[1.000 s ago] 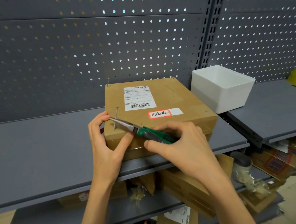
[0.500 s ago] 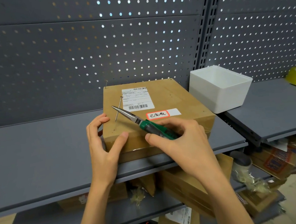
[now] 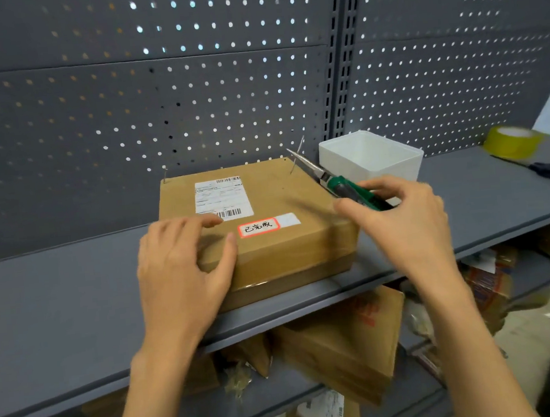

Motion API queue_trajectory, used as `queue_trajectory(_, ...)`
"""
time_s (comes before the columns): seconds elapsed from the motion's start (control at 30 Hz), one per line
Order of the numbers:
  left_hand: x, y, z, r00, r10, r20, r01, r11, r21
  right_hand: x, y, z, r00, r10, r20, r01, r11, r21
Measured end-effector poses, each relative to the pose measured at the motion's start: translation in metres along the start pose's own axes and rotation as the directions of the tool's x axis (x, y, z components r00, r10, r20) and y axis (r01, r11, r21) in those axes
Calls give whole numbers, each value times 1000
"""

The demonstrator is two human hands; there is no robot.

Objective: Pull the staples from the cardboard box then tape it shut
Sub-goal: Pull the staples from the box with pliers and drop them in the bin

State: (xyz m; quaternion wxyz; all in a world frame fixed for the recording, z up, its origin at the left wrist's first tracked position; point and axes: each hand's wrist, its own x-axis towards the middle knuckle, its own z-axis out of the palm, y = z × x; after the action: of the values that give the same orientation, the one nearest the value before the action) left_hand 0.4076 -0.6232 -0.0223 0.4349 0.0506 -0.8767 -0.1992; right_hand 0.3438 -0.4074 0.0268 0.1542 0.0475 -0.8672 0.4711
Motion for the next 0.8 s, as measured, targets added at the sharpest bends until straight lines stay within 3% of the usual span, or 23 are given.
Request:
queue_trajectory(0.27, 24, 32, 20, 984, 160, 77, -169, 976, 134, 35, 25, -34, 981, 80, -176, -100, 990, -103)
queue_trajectory(0.5, 38, 51, 37, 974, 174, 144, -196, 967, 161, 63, 43, -36, 953, 103, -285, -173, 957, -232)
queue_trajectory(0.8, 47, 54, 52, 973, 139, 182, -172, 969, 177, 95, 63, -23, 959, 17, -282, -142, 891, -431)
